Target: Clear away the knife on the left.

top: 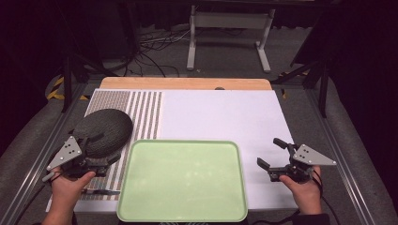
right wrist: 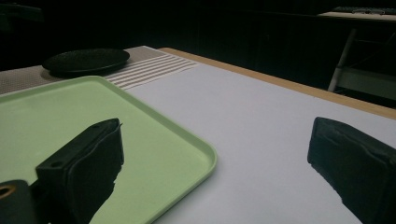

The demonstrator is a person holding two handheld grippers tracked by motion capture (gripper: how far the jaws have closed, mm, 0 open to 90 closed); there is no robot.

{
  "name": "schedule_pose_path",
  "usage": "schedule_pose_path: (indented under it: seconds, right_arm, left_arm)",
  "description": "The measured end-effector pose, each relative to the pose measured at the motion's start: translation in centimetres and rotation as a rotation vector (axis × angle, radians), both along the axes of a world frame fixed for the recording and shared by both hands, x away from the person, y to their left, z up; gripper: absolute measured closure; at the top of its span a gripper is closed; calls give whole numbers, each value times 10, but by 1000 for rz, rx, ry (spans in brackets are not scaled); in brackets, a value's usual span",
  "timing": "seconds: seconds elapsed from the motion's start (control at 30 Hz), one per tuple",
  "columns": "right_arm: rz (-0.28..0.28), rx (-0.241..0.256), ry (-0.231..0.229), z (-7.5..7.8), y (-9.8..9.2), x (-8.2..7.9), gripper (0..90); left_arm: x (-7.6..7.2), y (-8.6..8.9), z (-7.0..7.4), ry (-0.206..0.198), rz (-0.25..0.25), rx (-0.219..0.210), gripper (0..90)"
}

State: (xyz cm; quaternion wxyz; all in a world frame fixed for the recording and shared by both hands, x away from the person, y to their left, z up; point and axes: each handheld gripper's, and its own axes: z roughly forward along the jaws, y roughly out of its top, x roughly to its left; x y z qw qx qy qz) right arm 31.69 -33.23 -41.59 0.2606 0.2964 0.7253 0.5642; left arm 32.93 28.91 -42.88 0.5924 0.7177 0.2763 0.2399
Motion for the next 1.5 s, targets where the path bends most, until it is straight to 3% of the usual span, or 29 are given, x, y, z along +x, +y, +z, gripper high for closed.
schedule_pose_path:
  seconds: [0.5,0.97,1.1,1.37,1.5]
  right_arm:
    - [-1,8,9,-1,-3,-2,34]
    - [7,1,28,-2,-1,1,40]
    - [10,2,33,-3,-1,2,41]
    - [14,-8,45,-6,-1,3,41]
    - [15,-7,48,-6,-2,3,43]
  left_arm:
    - [2,5,0,32,0,-55,55]
    - [0,15,17,87,-30,41,90]
    - [1,16,20,108,-57,99,97]
    - [2,16,27,148,-97,173,117]
    - [2,15,29,170,-119,239,119]
